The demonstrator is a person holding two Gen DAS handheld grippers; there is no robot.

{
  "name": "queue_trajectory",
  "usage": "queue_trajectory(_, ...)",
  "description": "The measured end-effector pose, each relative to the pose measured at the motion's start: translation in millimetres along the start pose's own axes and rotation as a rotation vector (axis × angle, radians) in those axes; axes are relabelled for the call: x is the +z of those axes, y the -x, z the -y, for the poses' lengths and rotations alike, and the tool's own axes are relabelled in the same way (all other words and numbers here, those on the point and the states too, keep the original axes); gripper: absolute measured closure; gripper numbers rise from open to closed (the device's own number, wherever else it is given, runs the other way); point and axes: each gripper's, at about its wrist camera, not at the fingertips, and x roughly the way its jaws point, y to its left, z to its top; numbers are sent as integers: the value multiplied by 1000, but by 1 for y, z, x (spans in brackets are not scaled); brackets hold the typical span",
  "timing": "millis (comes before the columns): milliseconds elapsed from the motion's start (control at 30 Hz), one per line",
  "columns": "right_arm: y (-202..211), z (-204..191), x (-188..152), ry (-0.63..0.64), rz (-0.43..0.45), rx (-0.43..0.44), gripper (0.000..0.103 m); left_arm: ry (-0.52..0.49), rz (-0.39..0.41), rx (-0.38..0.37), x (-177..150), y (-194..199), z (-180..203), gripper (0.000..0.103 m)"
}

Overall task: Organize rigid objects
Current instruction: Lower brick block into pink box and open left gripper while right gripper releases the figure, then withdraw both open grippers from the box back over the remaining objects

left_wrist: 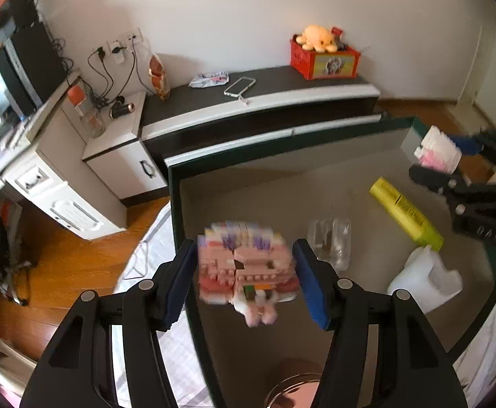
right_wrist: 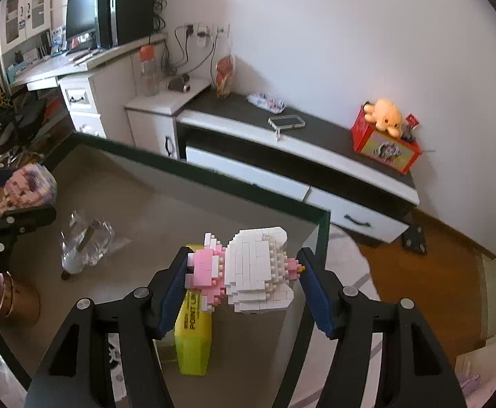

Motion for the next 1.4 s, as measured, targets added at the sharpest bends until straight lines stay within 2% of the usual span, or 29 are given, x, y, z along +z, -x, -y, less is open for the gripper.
queue_trajectory(67,0,0,1,-2,2,-6,38,28,6,-13,0,4,-3,34)
queue_trajectory(167,9,-3,0,6,37,-24,23,38,41,-12,-2,14,-4,16)
queue_trajectory(200,11,-4,1,5,46,-24,23,43,54,-8,-4,19,-5,11)
queue_trajectory(333,31,-3,-1,-24,63,0,22,61,103,1,-17,50,-9,8)
queue_trajectory(400,50,-5,-6,-26,107,3,19,68,132,30,-25,67,-10,4)
queue_trajectory(467,73,-7,-14,-42,149,14,10,68,182,77,-38,92,-8,3)
queue_trajectory(500,84,-8,-17,-47,168,17,0,66,208,90,-45,104,-7,2)
queue_trajectory(733,168,-22,-58,-63,302,35,0,11,338,183,-103,180,15,0)
queue_trajectory(800,194,-29,-76,-64,345,16,0,-11,381,214,-124,202,25,0)
queue_trajectory(1033,255,-42,-127,-108,443,-38,0,-10,491,206,-183,260,54,0)
queue_trajectory(1167,282,-50,-154,-141,484,-71,0,17,522,211,-213,279,66,0)
queue_trajectory(1400,305,-59,-178,-166,505,-82,0,25,515,188,-235,291,76,0)
